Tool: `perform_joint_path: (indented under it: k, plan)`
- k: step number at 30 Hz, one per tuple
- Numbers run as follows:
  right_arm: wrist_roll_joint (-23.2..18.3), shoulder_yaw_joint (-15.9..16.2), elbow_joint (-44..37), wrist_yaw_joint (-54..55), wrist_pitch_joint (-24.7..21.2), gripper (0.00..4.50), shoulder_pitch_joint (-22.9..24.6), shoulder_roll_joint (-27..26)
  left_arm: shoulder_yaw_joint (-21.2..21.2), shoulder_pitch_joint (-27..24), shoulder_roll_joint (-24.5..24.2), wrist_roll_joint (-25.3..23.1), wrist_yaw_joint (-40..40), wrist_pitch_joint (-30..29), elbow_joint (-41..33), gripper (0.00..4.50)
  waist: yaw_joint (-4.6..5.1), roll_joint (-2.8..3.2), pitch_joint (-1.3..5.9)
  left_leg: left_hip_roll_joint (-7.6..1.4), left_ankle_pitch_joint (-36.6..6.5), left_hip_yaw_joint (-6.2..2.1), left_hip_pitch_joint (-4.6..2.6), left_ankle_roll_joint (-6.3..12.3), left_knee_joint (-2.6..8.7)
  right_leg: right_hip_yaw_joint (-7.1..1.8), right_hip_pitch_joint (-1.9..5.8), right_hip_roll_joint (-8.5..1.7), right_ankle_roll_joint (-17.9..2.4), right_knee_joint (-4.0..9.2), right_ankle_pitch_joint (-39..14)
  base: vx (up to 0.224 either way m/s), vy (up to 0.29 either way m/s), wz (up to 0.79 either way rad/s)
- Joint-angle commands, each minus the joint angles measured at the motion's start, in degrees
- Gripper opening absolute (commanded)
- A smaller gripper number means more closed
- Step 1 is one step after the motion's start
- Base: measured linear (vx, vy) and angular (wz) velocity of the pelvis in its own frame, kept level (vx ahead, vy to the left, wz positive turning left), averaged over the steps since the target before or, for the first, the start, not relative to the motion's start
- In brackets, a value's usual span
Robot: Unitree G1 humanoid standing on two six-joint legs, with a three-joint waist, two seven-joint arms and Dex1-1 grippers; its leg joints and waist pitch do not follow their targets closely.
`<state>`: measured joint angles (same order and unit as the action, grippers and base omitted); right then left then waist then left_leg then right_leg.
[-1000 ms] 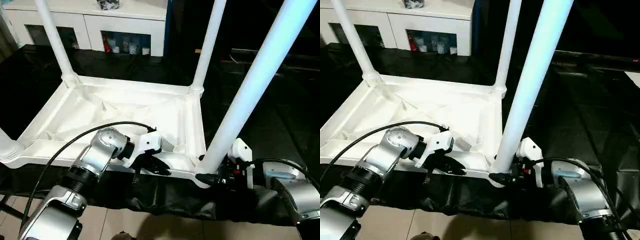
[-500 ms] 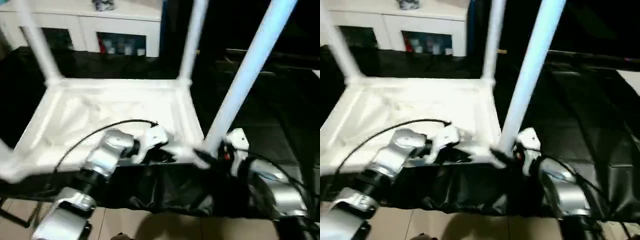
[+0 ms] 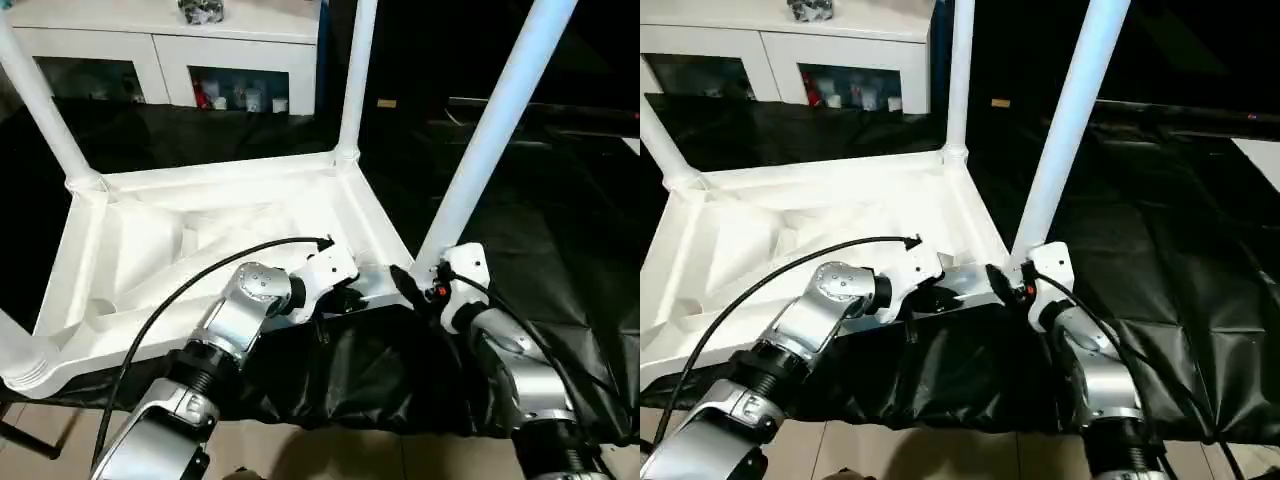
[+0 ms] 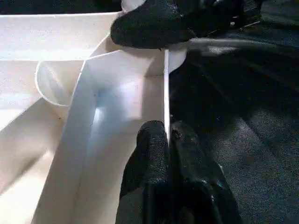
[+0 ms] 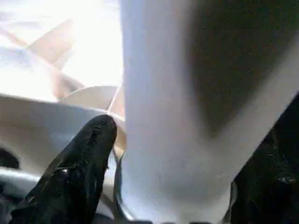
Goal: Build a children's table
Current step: Rotate leg to tighten
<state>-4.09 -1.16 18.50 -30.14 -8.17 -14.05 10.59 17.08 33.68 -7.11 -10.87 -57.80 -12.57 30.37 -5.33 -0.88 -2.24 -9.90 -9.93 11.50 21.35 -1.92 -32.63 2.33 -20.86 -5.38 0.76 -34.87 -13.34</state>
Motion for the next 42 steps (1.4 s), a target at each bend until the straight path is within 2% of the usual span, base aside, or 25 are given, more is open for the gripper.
perform_joint_path:
  k: [1,2,3,4,6,7,10,13,14,15,16,18,20,25,27,32,36,37,38,40,41,42]
  plan:
    - [-1.4,9.5,-1.8,-9.0,0.2,3.9,0.4,-1.3,5.9,-0.8,3.4,4.1,-6.2,2.9,-2.0,0.0,0.0,-0.42,2.29,-3.7,-14.0,-1.95,-0.81,1.73,4.32,-2.26,1.02,-3.68,-10.7,4.79,-7.6,0.0,0.0,0.0]
    - [-1.6,9.6,-2.1,-9.8,0.3,3.9,0.6,-0.9,6.0,-0.8,3.1,4.2,-6.7,3.0,-2.1,0.0,-0.02,-0.44,2.34,-3.68,-13.3,-1.9,-0.81,2.02,4.23,-2.23,1.04,-3.63,-11.0,4.66,-6.5,0.0,0.0,0.0]
    - [-3.1,10.1,-4.0,-14.7,0.3,3.9,1.5,1.9,6.0,-0.9,1.5,5.1,-10.0,3.9,-2.7,0.0,-0.12,-0.45,2.45,-3.61,-12.1,-1.83,-0.82,2.83,4.01,-2.23,1.18,-3.67,-11.6,4.52,-4.3,0.0,0.0,0.0]
    - [-3.1,10.1,-4.0,-14.7,0.3,3.9,1.5,1.9,6.0,-0.9,1.5,5.1,-10.0,3.9,-2.7,0.0,-0.25,-0.62,2.5,-3.53,-10.7,-1.72,-0.62,3.91,3.75,-2.24,1.41,-3.62,-12.0,4.2,-1.9,0.0,0.0,0.0]
    - [-4.3,10.5,-5.6,-19.0,0.4,3.9,2.3,4.3,5.9,-0.7,0.2,5.7,-12.3,4.1,-2.9,0.0,-0.29,-0.51,2.61,-3.52,-9.5,-1.73,-0.57,4.83,3.63,-2.15,1.53,-3.7,-12.6,4.0,0.1,0.0,0.0,0.0]
    - [-4.8,10.6,-6.2,-20.8,0.4,3.9,2.6,5.3,5.9,-0.6,-0.4,5.8,-13.2,4.5,-2.9,0.0,-0.32,-0.56,2.62,-3.55,-9.0,-1.64,-0.62,5.63,3.46,-2.06,1.53,-3.62,-13.5,3.91,1.2,0.0,0.0,0.0]
    - [-5.8,10.7,-7.5,-25.0,0.0,3.9,3.3,7.6,5.7,-0.2,-1.5,5.7,-14.9,5.3,-2.4,0.0,-0.22,-0.47,2.39,-3.73,-10.7,-1.65,-0.69,5.36,3.67,-2.02,1.36,-3.72,-14.4,4.16,-1.8,0.0,0.0,0.0]
    - [-7.6,11.6,-9.8,-32.7,-1.2,3.9,4.3,12.2,5.5,0.9,-3.7,5.8,-18.6,6.5,-1.2,0.0,-0.57,-0.37,2.22,-3.89,-13.0,-1.66,-0.96,4.73,3.84,-2.11,1.27,-3.7,-14.0,4.57,-6.0,0.0,0.0,0.0]
    - [-7.6,11.6,-9.8,-32.7,-1.2,3.9,4.3,12.2,5.5,0.9,-3.7,5.8,-18.6,6.5,-1.2,0.0,-0.71,-0.37,2.27,-3.97,-13.0,-1.7,-1.0,4.54,3.89,-2.08,1.32,-3.74,-13.9,4.53,-6.1,0.0,0.0,0.0]
    - [-8.5,12.5,-10.8,-37.5,-2.1,3.66,4.7,14.9,5.4,1.6,-4.9,6.3,-21.4,6.9,-0.8,0.0,-0.83,-0.43,2.19,-4.01,-13.3,-1.7,-0.99,4.27,3.98,-2.08,1.23,-3.71,-13.9,4.56,-6.6,0.0,0.0,0.0]
    - [-8.5,12.5,-10.8,-37.5,-2.1,3.6,4.7,14.9,5.4,1.6,-4.9,6.3,-21.4,6.9,-0.8,0.0,-1.09,-0.52,2.23,-4.01,-13.2,-1.66,-0.99,4.21,3.94,-2.06,1.34,-3.69,-13.8,4.51,-7.1,0.0,0.0,0.0]
    - [-8.7,12.8,-11.0,-38.7,-2.4,3.48,4.7,15.5,5.5,1.7,-5.3,6.5,-22.2,7.1,-0.6,0.0,-1.25,-0.39,2.23,-4.1,-13.1,-1.62,-1.04,4.0,3.94,-2.1,1.16,-3.77,-13.9,4.47,-7.0,0.0,0.0,0.0]
    - [-9.0,13.4,-11.3,-40.8,-2.9,3.33,4.6,16.6,5.6,2.2,-5.9,6.5,-23.6,7.9,0.1,0.0,-1.52,-0.53,2.4,-4.1,-12.3,-1.63,-1.01,3.79,3.89,-2.04,1.23,-3.89,-14.3,4.3,-6.2,0.0,0.0,0.0]
    - [-9.5,14.6,-11.9,-43.4,-3.9,2.98,4.7,17.9,5.8,2.4,-6.6,6.5,-25.3,9.0,1.1,0.0,-1.97,-0.69,2.58,-4.07,-10.4,-1.51,-0.95,4.57,3.56,-1.98,1.28,-3.87,-14.7,3.9,-3.4,0.0,0.0,0.0]
    - [-9.3,14.7,-11.9,-43.3,-3.9,2.81,4.9,17.6,5.5,2.2,-6.3,6.6,-25.1,8.9,1.0,0.0,-2.1,-0.81,2.58,-4.06,-10.0,-1.47,-0.95,4.71,3.5,-1.98,1.26,-3.93,-14.8,3.83,-3.2,0.0,0.0,0.0]
    - [-9.2,13.5,-11.0,-39.3,-3.8,2.71,5.3,14.3,4.1,1.3,-4.4,6.5,-21.0,8.1,0.7,0.0,-2.15,-0.88,2.53,-3.98,-10.3,-1.5,-0.93,4.52,3.53,-1.98,1.18,-3.95,-14.4,3.99,-4.7,0.0,0.0,0.0]
    - [-8.5,11.2,-7.7,-31.2,-2.5,2.68,4.5,9.5,3.3,0.5,-1.6,6.0,-15.8,6.8,0.4,0.0,-1.64,-0.81,2.19,-4.03,-15.2,-1.77,-1.3,1.5,4.2,-2.08,0.69,-4.27,-13.2,4.89,-13.1,0.0,0.0,0.0]
    - [-7.7,9.8,-5.5,-25.5,-2.8,2.67,3.6,6.6,3.1,0.2,0.1,5.3,-12.4,5.9,0.1,0.0,-1.48,-0.84,2.18,-4.03,-16.3,-1.91,-1.34,0.69,4.35,-2.13,0.72,-4.29,-12.4,5.09,-15.5,0.0,0.0,0.0]
    - [-7.7,9.8,-5.5,-25.5,-2.8,2.66,3.6,6.6,3.1,0.2,0.1,5.3,-12.4,5.9,0.1,0.0,-1.48,-0.84,2.18,-4.03,-16.3,-1.91,-1.34,0.69,4.35,-2.13,0.72,-4.29,-12.4,5.09,-15.5,0.0,0.0,0.0]
    - [-5.5,8.3,-2.1,-16.5,-2.8,2.65,2.1,2.5,3.0,-0.2,2.9,4.4,-7.8,4.7,0.0,0.0,-0.71,-0.67,2.13,-3.98,-17.9,-2.14,-1.35,-0.75,4.67,-2.15,0.48,-4.22,-11.2,5.37,-17.8,0.0,0.0,0.0]
    - [-5.5,8.3,-2.1,-16.5,-2.8,2.65,2.1,2.5,3.0,-0.2,2.9,4.4,-7.8,4.7,0.0,0.0,-0.59,-0.7,2.14,-3.96,-18.2,-2.13,-1.41,-0.91,4.68,-2.17,0.44,-4.22,-11.1,5.44,-17.9,0.0,0.0,0.0]
    - [-4.2,7.4,0.0,-11.1,-3.0,2.65,1.0,-0.1,3.3,-0.4,4.6,3.7,-5.1,4.1,0.0,0.0,-0.5,-0.77,2.19,-3.91,-17.5,-2.15,-1.26,-0.92,4.67,-2.22,0.56,-4.15,-10.7,5.32,-17.2,0.0,0.0,0.0]
